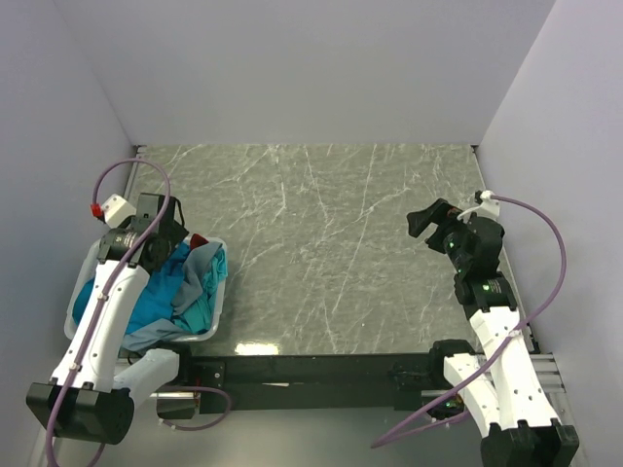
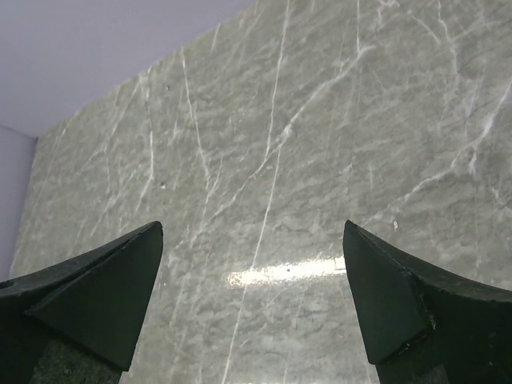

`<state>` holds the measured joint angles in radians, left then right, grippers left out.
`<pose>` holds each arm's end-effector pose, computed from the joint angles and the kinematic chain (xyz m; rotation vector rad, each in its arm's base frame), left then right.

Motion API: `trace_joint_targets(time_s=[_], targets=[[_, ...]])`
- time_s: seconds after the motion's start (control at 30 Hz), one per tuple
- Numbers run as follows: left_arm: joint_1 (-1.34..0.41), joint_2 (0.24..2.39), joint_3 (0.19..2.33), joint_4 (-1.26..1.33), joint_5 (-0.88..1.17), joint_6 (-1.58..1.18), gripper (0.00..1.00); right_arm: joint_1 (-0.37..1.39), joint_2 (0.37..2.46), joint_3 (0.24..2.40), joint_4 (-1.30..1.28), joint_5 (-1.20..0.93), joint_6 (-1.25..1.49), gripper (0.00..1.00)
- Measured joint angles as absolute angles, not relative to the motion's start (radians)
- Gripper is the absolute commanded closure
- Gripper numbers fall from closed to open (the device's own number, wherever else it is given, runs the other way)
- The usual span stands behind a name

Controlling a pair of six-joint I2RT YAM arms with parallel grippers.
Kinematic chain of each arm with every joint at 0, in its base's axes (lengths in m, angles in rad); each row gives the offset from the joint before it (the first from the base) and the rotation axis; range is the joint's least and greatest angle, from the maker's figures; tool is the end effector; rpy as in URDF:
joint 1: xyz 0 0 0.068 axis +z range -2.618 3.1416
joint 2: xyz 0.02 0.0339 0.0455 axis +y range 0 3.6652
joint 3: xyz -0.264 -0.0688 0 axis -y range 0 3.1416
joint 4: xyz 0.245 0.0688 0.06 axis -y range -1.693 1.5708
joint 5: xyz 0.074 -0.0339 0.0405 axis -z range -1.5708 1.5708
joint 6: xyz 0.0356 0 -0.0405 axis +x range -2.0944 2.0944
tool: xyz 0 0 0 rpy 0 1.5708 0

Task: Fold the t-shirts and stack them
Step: Grab the tshirt from the pile

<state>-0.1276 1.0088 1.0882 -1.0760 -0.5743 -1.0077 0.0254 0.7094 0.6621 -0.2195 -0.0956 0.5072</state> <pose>0.1763 -0.0031 0.3289 -1.1886 2.0425 0.2125 0.1727 0.0078 0.3050 0.3778 1.8224 0.4595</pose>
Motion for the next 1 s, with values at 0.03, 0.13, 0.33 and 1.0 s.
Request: trace_joint_targets(time_s=[0.03, 0.13, 0.33, 1.0], targets=[[-0.128, 1.007, 1.088, -1.079, -0.575, -1.006, 0.12, 0.025, 0.717, 0.662, -0.220, -0.100, 0.506, 0.01], [-0.128, 1.001, 1.085, -1.084, -0.577, -0.994, 0.23, 0.025, 0.727, 0.662, -0.224, -0.101, 0.503, 0.01], [-0.128, 0.999, 1.047, -1.101, -0.593, -0.992, 0.31, 0.025, 0.727, 0.662, -0.229, -0.091, 0.503, 0.01], [-0.128, 0.885, 1.201, -1.128, -0.707, -0.950, 0.99, 0.025, 0.720, 0.662, -0.258, -0.061, 0.498, 0.02]])
